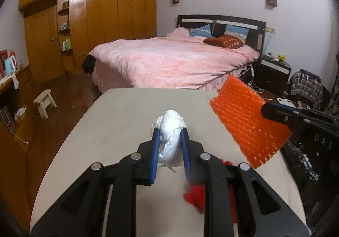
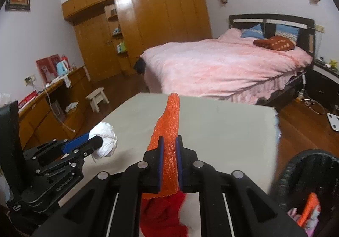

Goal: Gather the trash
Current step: 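Grasp the orange mesh strip with the right tool while the left tool holds the tissue, then carry the tissue and orange mesh over the bin and open both tools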

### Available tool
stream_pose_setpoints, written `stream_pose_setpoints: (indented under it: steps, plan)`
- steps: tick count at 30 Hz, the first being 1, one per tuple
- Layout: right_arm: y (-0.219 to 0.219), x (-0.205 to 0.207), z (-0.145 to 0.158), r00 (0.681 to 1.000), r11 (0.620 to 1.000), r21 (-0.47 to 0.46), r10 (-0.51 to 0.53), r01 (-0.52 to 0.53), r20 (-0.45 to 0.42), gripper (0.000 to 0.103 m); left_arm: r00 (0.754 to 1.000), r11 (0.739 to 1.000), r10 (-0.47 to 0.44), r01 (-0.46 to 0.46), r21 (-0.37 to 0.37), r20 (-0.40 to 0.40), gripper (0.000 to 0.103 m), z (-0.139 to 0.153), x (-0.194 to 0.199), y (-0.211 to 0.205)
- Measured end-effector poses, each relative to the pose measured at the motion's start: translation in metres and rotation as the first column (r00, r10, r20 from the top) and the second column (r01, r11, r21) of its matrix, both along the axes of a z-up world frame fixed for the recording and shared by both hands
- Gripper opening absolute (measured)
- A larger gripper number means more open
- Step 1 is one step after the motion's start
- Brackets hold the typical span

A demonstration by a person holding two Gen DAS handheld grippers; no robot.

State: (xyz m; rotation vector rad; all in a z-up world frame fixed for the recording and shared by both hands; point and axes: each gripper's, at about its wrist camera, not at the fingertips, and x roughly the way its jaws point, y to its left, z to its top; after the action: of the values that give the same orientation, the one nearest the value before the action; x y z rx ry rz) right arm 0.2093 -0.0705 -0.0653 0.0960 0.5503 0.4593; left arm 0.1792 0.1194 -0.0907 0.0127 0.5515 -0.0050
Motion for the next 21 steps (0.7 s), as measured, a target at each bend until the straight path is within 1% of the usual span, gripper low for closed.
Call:
stream_pose_setpoints:
  steps: [9,21]
  plan:
    - [-0.052,-0.020,0.020,0.996,0.997,-0.006,-0.081,0.081,0.048,0.011,0.995,0.996,-0.089,0.090,-0.008,0.033,0.019,0.020,-0.005,-0.050]
    - [-0.119,-0.044,0.034,0.977,0.980,-0.020,-0.196,0.198,0.087,0.011,0.974,0.975,-0.220,0.221,-0.019,0.063,0.019,0.034,-0.003,-0.123]
